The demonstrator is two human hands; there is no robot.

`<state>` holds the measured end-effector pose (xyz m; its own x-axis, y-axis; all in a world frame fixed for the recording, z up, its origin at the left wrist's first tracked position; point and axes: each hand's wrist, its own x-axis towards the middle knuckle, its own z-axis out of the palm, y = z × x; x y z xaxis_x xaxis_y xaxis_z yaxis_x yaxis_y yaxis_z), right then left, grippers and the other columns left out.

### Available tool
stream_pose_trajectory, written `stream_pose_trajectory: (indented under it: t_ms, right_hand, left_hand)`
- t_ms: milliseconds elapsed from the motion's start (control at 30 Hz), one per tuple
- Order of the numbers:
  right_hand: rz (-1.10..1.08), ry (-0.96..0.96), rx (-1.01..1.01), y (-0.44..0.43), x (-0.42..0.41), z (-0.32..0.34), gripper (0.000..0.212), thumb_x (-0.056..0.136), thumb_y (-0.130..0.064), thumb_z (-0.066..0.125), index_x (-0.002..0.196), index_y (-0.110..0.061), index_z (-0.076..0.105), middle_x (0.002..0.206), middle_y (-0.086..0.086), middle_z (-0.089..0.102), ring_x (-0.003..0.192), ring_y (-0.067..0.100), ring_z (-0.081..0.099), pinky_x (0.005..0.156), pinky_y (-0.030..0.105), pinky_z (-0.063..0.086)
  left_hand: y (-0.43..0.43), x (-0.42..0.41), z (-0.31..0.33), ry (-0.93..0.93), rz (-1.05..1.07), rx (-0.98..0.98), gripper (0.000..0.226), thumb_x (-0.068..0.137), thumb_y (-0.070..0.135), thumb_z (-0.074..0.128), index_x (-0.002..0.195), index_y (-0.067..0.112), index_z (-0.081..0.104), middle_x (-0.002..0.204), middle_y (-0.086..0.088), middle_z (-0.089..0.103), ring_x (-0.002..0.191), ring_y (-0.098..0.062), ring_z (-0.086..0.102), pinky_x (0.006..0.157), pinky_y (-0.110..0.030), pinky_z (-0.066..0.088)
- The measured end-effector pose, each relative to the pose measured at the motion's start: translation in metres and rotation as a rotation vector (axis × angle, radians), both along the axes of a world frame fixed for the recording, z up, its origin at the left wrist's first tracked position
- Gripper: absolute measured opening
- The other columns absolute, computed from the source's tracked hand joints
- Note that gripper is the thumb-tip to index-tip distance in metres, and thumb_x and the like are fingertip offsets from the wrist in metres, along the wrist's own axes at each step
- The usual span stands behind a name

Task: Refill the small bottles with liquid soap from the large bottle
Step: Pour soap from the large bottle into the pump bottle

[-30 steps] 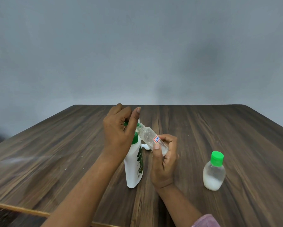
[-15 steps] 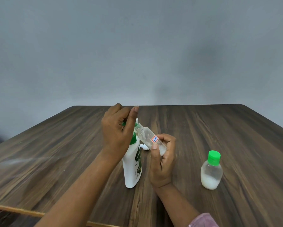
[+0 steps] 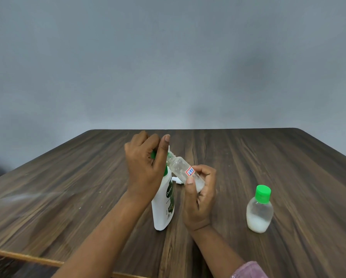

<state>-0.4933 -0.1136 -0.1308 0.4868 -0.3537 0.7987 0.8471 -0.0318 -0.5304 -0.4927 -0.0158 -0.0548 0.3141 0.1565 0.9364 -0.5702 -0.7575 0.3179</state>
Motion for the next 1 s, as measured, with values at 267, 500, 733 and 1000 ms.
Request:
stream_pose_trajectory:
  t_ms: [267,500,733,1000]
  right_hand:
    - [-0.023,0.002,0.000,0.000,0.001,-0.001,0.021,0.085,-0.024,0.045,0.096,-0.006,0.048,0.093,-0.032,0.055,0.076,-0.009,0.057,0.062,0.004,0.041]
    - [-0.017,-0.001,-0.010,0.000,0.000,-0.001,0.022,0.085,-0.023,0.045,0.098,-0.006,0.048,0.094,-0.032,0.054,0.076,-0.009,0.056,0.062,0.003,0.041]
    - [-0.025,-0.005,-0.039,0.001,0.001,-0.001,0.020,0.085,-0.022,0.045,0.100,-0.009,0.046,0.096,-0.035,0.053,0.078,-0.012,0.056,0.060,0.002,0.041]
    - [-0.037,0.011,-0.010,-0.001,0.002,-0.003,0.023,0.085,-0.025,0.045,0.097,-0.006,0.049,0.094,-0.032,0.054,0.077,-0.009,0.056,0.062,0.004,0.041]
  left_hand:
    - [-0.001,0.000,-0.003,0.019,-0.006,0.011,0.040,0.093,0.030,0.049,0.058,0.019,0.036,0.060,0.010,0.030,0.059,-0.009,0.032,0.062,-0.030,0.028]
    - [0.000,-0.003,-0.004,0.009,0.018,0.032,0.037,0.093,0.030,0.049,0.060,0.021,0.034,0.060,0.010,0.031,0.060,-0.008,0.031,0.063,-0.026,0.027]
    - [0.006,-0.001,0.010,0.058,-0.080,-0.010,0.047,0.090,0.027,0.061,0.051,0.013,0.037,0.053,0.010,0.029,0.052,-0.007,0.031,0.054,-0.028,0.026]
    - [0.001,-0.005,-0.006,0.066,-0.049,-0.068,0.041,0.083,0.019,0.069,0.054,0.017,0.039,0.058,0.013,0.033,0.056,-0.006,0.034,0.058,-0.026,0.026]
